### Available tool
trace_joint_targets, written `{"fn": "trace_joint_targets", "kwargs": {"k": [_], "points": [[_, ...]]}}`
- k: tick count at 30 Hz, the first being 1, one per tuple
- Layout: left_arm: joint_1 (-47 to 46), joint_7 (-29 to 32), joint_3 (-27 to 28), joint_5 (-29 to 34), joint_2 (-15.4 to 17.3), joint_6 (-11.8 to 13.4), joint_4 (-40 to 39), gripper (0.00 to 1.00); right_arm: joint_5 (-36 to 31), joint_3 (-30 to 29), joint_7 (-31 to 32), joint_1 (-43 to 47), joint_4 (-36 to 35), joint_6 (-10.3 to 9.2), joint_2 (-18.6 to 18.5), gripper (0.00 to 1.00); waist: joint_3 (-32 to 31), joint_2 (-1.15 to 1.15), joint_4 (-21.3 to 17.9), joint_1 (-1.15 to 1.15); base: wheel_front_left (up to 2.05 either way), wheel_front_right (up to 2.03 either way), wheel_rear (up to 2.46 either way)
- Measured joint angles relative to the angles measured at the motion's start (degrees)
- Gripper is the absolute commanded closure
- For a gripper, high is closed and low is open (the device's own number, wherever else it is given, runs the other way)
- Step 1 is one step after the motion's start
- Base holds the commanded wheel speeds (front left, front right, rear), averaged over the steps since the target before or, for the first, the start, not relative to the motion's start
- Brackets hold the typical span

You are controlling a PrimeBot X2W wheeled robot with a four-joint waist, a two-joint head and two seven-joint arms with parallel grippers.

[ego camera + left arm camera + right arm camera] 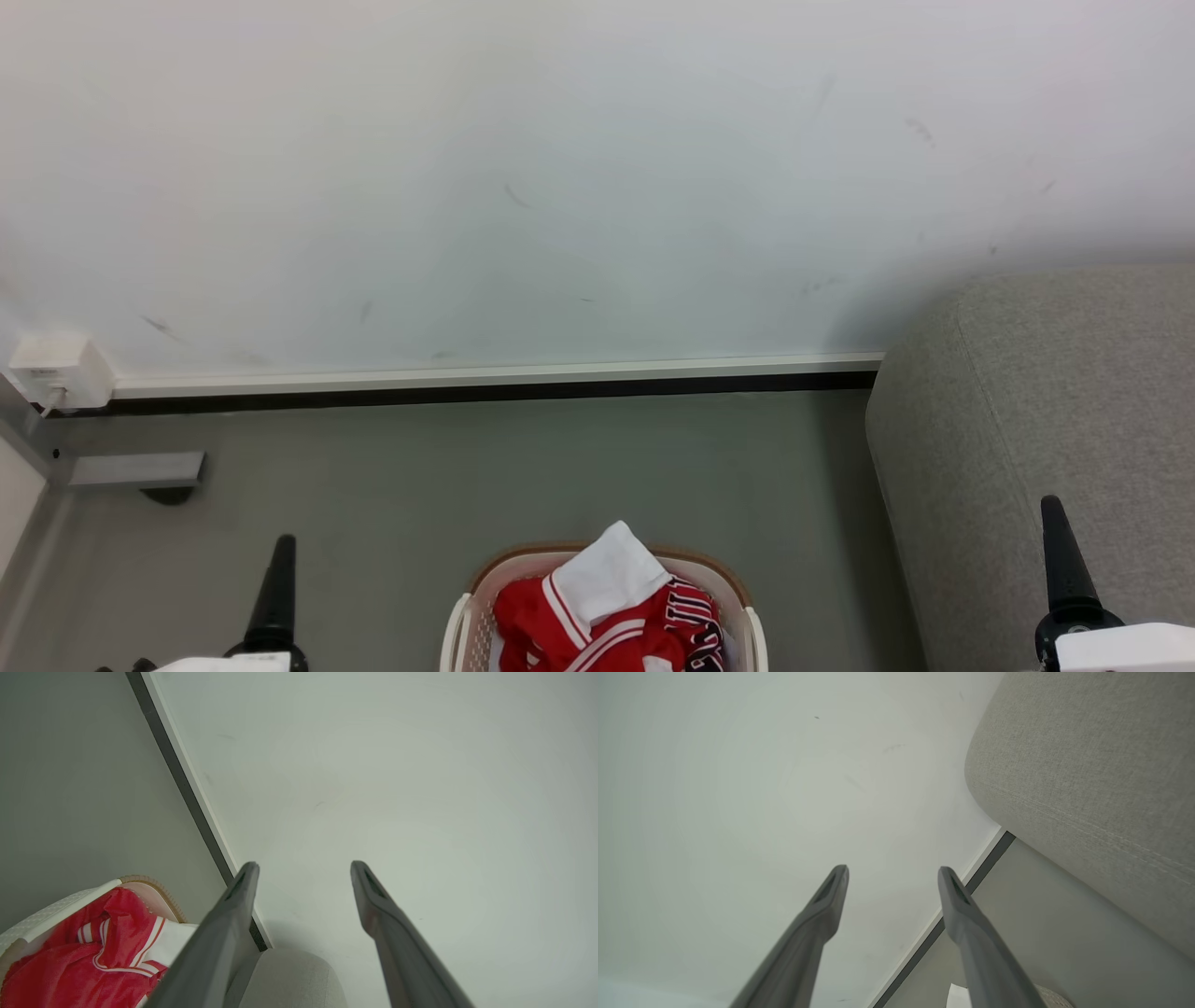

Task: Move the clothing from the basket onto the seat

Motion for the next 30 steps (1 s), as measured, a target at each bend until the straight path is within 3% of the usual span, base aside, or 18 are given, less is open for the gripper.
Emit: {"fn": "trace_joint_targets", "kwargs": {"k": [17,30], "points": [[0.59,-3.58,-1.8,18.55,0.15,2.41,-3.75,0.0,-20.34,2.21,-3.48,-0.2,-2.3,0.0,-0.12,0.0,0.28,0.0,0.37,0.0,0.0,0.0,0.0],[1.51,-5.36,-2.03,30.85,0.25,2.91,-4.36,0.0,-31.7,3.99,-5.76,-0.34,-0.71,0.0,-0.25,0.0,0.29,0.0,0.69,0.0,0.0,0.0,0.0]]}}
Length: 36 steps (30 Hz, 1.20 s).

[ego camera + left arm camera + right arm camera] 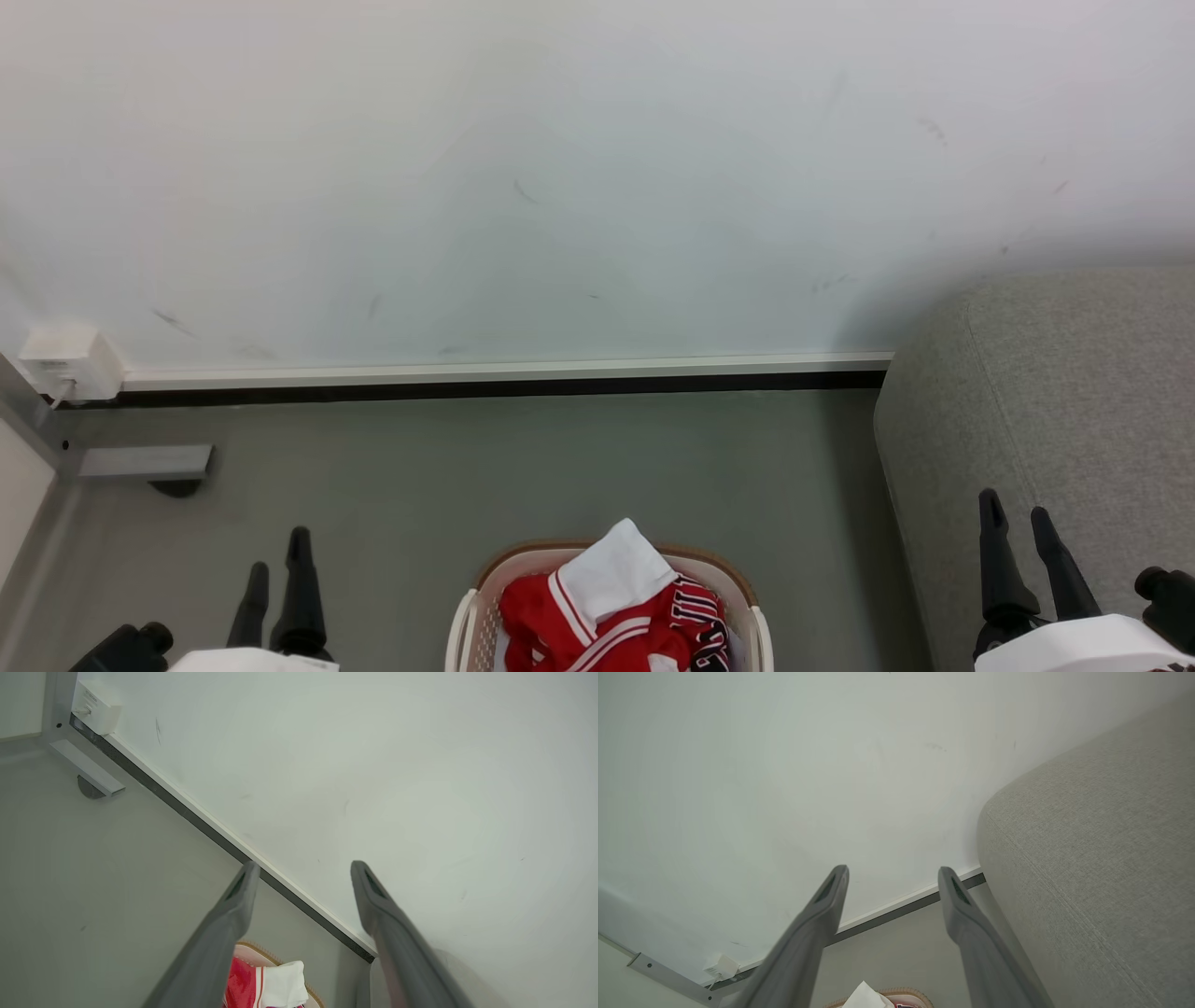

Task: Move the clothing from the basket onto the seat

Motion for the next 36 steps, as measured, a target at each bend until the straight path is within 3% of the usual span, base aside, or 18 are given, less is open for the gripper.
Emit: {"fn": "trace_joint_targets", "kwargs": {"k": [16,36], "points": [[0.76,-2.92,-0.81,15.61,0.25,-1.36,-1.64,0.0,-11.6,1.24,-2.69,-1.18,2.83,0.0,-0.12,0.0,-0.07,0.0,0.4,0.0,0.0,0.0,0.0],[1.81,-5.48,-2.57,27.28,1.93,-4.88,-3.67,0.0,-21.3,2.16,-5.21,-2.29,6.22,0.0,-0.32,0.0,-0.03,0.0,0.78,0.0,0.0,0.0,0.0]]}}
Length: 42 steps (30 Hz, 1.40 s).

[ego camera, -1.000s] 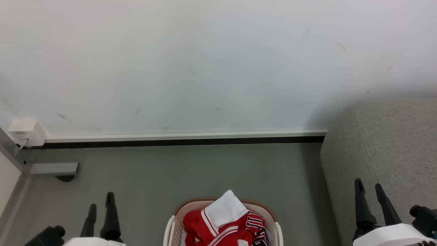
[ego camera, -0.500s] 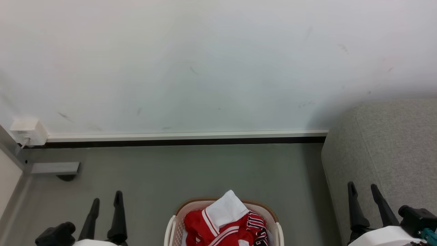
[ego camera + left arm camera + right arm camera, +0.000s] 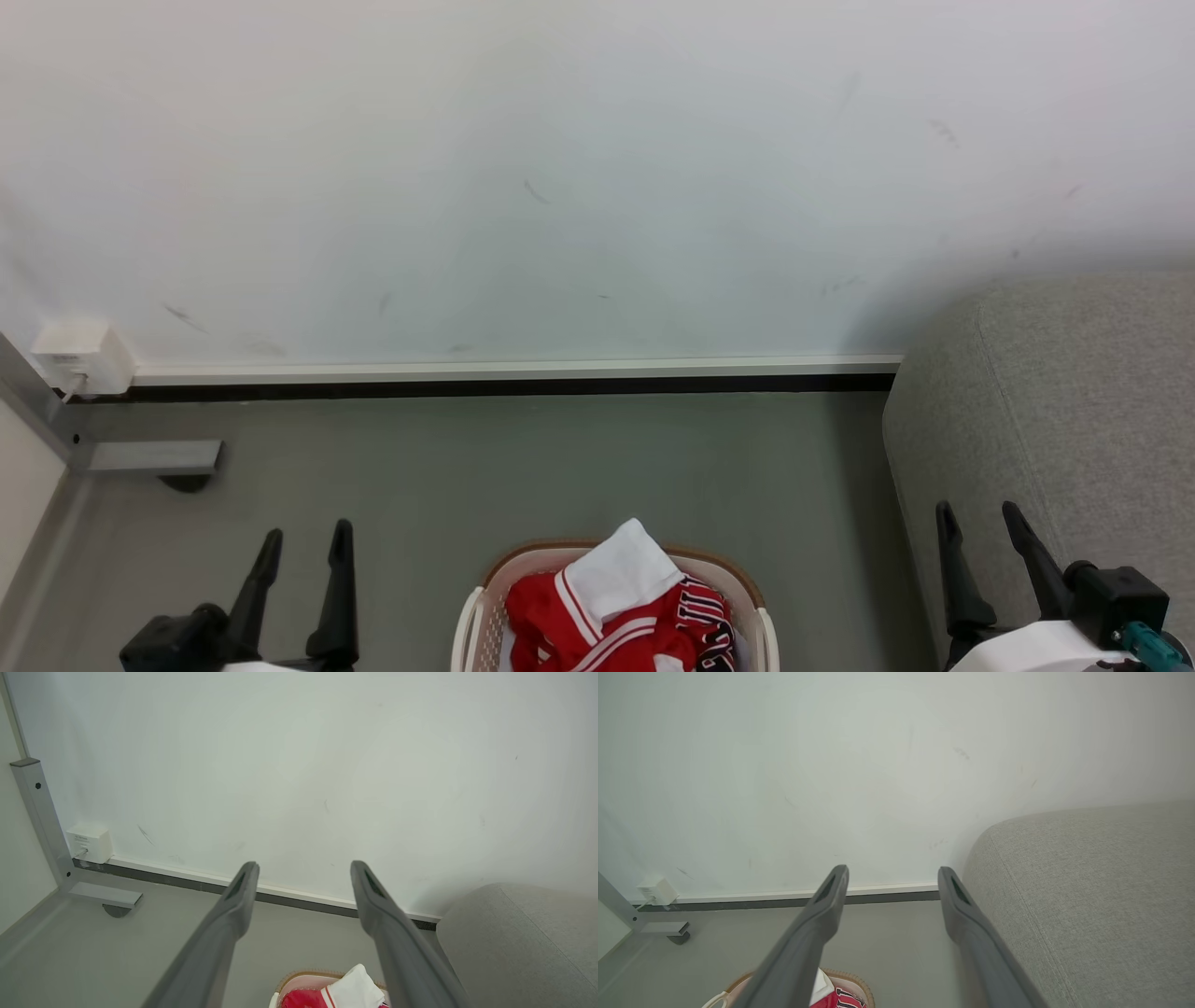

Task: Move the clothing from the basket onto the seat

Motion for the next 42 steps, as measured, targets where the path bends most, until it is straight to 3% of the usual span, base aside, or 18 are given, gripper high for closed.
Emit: {"fn": "trace_joint_targets", "kwargs": {"k": [19,28,42], "points": [[0.96,-2.04,1.74,9.15,0.93,0.33,1.03,0.0,-6.46,1.12,-2.15,-0.61,2.33,0.0,-0.13,0.0,-0.1,0.0,0.16,0.0,0.0,0.0,0.0],[1.39,-3.1,1.8,12.5,1.35,-0.67,1.54,0.0,-8.32,0.14,-3.08,-0.3,3.87,0.0,-0.24,0.0,-0.19,0.0,0.09,0.0,0.0,0.0,0.0],[1.46,-3.92,2.8,14.6,1.2,-1.45,1.21,0.0,-10.29,-0.57,-3.87,0.3,5.23,0.0,-0.32,0.0,0.28,0.0,-0.82,0.0,0.0,0.0,0.0]]}}
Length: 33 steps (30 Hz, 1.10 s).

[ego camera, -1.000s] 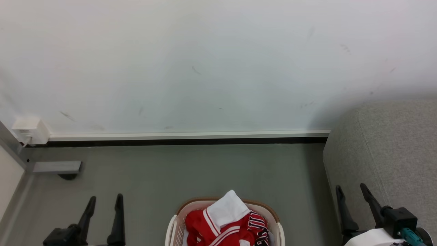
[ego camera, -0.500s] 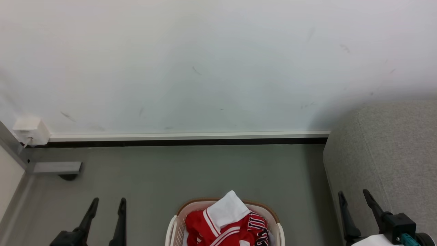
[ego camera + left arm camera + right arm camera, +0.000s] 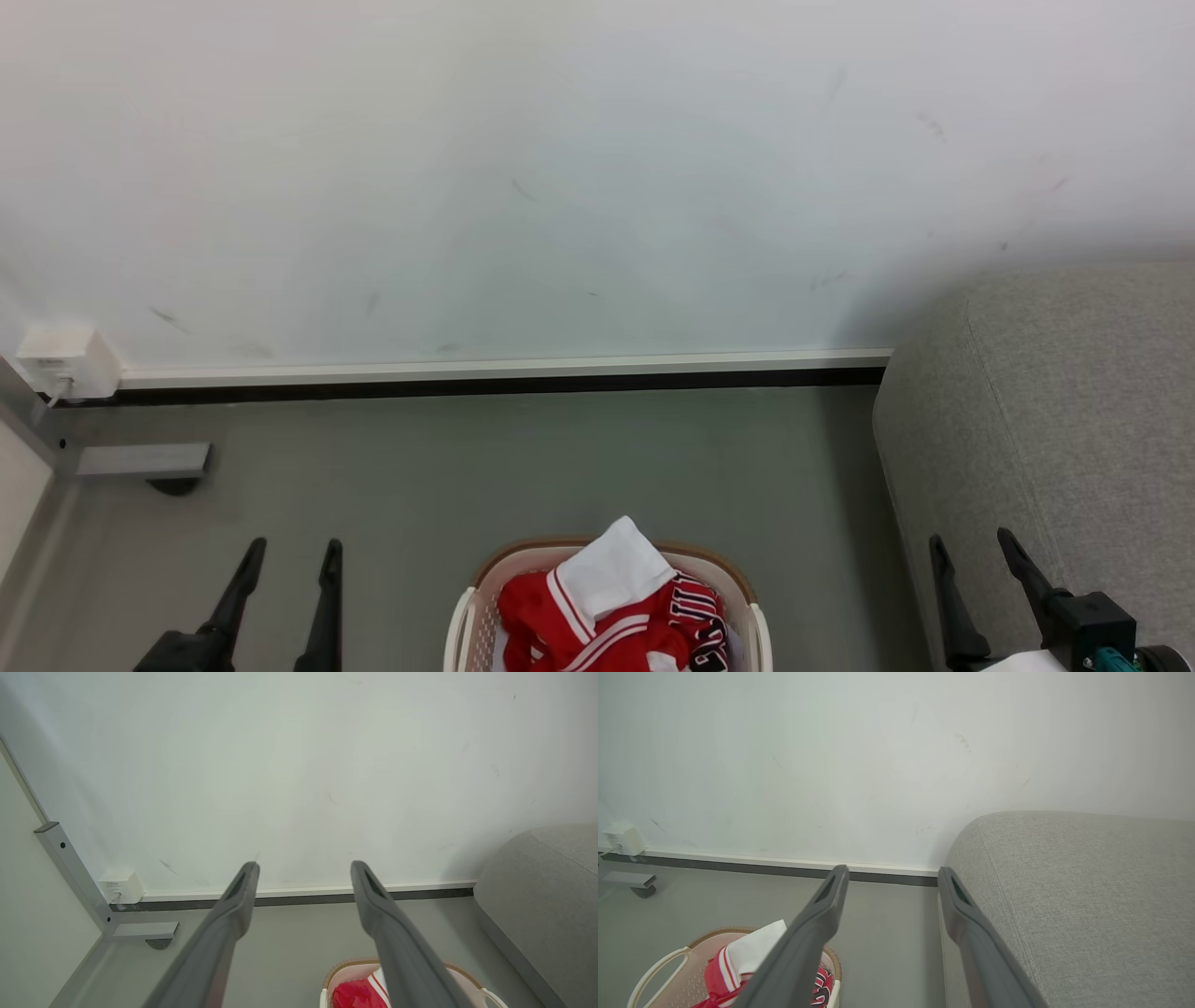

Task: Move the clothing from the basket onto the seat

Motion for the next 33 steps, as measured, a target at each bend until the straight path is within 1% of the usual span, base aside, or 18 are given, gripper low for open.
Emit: {"fn": "trace_joint_targets", "kwargs": {"k": [16,23,27,33], "points": [[0.0,0.0,0.59,0.33,-0.47,-0.33,0.35,0.0,0.35,0.46,0.0,-0.02,-0.13,0.0,-0.01,0.0,0.19,0.0,-0.65,0.0,0.0,0.0,0.0],[-0.28,0.0,1.03,0.34,-0.82,-0.42,1.24,0.0,0.42,0.8,0.0,-0.28,-0.52,0.0,-0.02,0.0,0.86,0.0,-1.68,0.0,0.0,0.0,0.0],[-2.07,0.0,0.24,0.34,-1.19,-0.42,3.54,0.0,0.42,0.99,-0.01,-1.18,-1.65,0.0,-0.02,0.0,2.35,0.0,-2.45,0.0,0.0,0.0,0.0],[-7.05,0.0,-3.08,0.85,-1.66,-0.48,11.0,0.0,0.27,0.82,-0.1,-3.1,-3.72,0.0,-0.05,0.0,6.07,0.0,-3.58,0.0,0.0,0.0,0.0]]}}
